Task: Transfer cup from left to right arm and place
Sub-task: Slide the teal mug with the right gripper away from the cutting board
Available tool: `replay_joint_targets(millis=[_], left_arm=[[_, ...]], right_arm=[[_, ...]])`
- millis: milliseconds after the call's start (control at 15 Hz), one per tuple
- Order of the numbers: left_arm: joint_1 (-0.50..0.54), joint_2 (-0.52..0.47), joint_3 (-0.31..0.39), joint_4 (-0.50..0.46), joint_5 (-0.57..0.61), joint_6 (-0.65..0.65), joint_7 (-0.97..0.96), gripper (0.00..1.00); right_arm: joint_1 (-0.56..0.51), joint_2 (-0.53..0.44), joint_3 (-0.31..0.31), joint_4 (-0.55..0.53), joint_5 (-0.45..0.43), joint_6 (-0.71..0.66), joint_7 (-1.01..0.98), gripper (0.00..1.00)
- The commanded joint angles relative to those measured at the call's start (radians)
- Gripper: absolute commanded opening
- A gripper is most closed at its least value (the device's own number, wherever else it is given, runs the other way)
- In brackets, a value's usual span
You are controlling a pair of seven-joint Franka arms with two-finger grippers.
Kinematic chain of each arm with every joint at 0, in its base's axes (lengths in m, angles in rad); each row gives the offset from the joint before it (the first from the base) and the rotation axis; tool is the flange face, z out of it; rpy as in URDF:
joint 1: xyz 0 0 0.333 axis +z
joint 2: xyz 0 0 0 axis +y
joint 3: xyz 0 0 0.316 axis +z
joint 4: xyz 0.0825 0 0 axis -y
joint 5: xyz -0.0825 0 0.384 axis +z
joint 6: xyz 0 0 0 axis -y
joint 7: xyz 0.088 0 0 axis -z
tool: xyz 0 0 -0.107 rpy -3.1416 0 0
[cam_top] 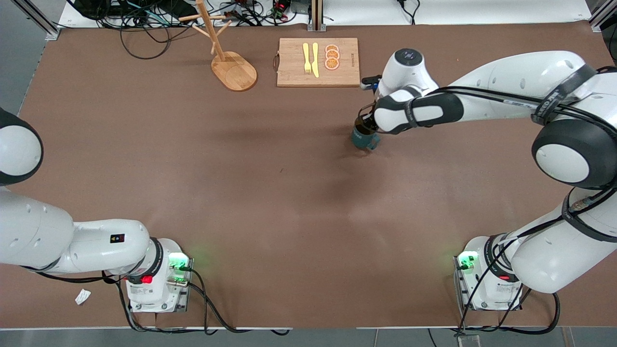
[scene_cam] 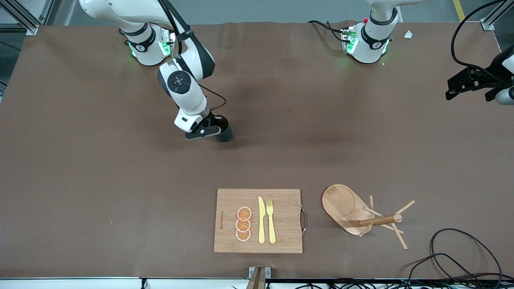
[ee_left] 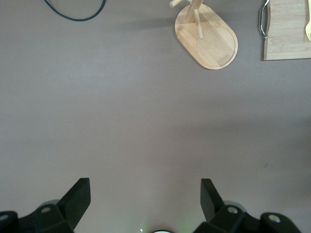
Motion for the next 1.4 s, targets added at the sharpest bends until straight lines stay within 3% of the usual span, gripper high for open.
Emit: replay_joint_targets(millis=[0, 533, 867, 1333], left_arm=[[0.007, -0.015, -0.003, -0.019, 0.014, 0.014, 0.012, 1.0], [0.018, -0.014, -0.003, -0.018, 0.012, 0.015, 0.012, 1.0], [0.015, -0.015, -0.005, -0.018, 0.008, 0.02, 0.01, 1.0], [0.016, -0.005, -0.008, -0.018, 0.0, 0.027, 0.012, 1.0]], right_arm=[[-0.128, -0.084, 0.007, -0.015, 0.0, -0.077, -0.214, 0.0], [-0.515, -0.085, 0.007, -0.016, -0.018, -0.07, -0.938, 0.0], [-0.635, -0.057, 0.009, -0.01, -0.198, -0.015, -1.064, 0.0], [-0.75, 0.034, 0.013, -0.006, -0.198, 0.065, -1.238, 0.0]])
